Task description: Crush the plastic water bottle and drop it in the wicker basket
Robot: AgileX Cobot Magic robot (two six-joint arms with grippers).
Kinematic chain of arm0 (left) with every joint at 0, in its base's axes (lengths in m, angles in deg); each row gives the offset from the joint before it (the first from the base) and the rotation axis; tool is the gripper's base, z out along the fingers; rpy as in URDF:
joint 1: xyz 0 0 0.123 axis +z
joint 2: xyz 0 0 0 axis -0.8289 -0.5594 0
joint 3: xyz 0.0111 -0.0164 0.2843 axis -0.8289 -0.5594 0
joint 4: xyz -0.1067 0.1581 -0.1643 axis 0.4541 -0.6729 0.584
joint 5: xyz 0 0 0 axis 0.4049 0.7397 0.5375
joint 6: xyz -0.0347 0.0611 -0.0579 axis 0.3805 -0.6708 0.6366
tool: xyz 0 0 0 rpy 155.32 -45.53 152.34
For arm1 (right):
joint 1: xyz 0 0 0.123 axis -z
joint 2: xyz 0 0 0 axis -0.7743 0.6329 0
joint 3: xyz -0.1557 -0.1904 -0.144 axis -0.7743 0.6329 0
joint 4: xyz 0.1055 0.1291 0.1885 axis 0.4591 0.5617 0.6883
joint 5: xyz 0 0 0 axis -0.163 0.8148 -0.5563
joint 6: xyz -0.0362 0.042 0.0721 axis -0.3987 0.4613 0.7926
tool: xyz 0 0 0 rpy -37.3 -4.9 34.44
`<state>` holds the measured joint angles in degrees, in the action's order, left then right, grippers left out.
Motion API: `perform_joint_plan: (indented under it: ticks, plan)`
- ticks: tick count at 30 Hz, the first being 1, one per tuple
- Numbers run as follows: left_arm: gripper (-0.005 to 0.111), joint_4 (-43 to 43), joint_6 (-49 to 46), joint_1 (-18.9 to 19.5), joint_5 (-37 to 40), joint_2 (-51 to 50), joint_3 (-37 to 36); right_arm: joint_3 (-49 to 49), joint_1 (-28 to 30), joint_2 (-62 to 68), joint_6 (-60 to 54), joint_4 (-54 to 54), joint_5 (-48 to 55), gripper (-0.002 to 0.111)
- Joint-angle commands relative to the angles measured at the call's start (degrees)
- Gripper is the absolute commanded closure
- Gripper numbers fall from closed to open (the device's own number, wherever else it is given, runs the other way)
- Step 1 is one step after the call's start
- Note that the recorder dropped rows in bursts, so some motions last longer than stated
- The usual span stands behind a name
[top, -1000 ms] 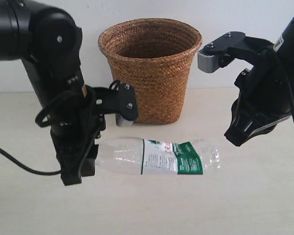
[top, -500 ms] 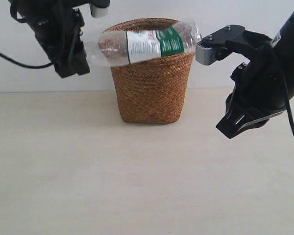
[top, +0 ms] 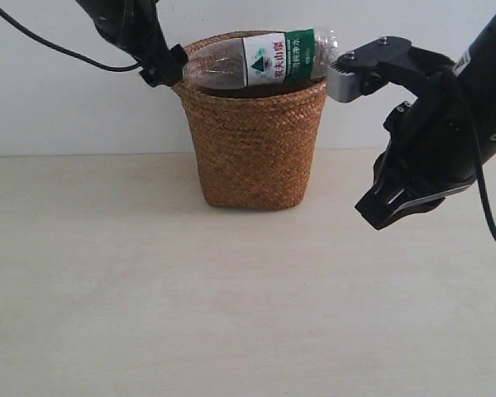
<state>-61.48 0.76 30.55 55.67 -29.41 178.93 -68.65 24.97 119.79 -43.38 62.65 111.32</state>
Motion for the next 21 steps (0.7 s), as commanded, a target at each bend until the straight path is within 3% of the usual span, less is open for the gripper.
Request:
perform_joint_plan:
  ticks: [1, 4, 7, 10, 11, 17, 21]
  plan:
    - [0.002, -4.9, 4.6, 0.2, 7.3, 0.4, 0.6, -0.1, 0.1, -0.4, -0.2, 0.4, -0.4, 0.108]
    - [0.011, -4.9, 4.6, 0.2, 11.6, 1.1, 0.6, -0.1, 0.1, -0.4, -0.2, 0.4, -0.8, 0.108]
    - [0.036, -3.7, 4.6, 0.2, 17.5, 2.0, 0.6, -0.1, 0.1, -0.4, -0.4, 0.4, -1.4, 0.108]
    - [0.095, -0.3, 4.6, 0.3, 19.5, 2.6, 0.6, -0.1, 0.1, -0.4, -0.4, -0.4, -4.4, 0.108]
    - [0.101, 2.5, 4.2, 0.3, 19.5, 3.0, 0.2, -0.1, 0.1, -0.4, 0.0, -0.5, -5.3, 0.108]
    - [0.103, 7.6, 6.4, 0.3, 19.5, 7.8, -9.6, -0.1, 0.5, -0.4, 4.2, -3.4, -5.8, 0.108]
    - [0.103, 6.9, 8.2, 0.3, 19.5, 13.1, -18.6, -0.2, 5.9, -0.4, 5.1, -3.3, -3.3, 0.108]
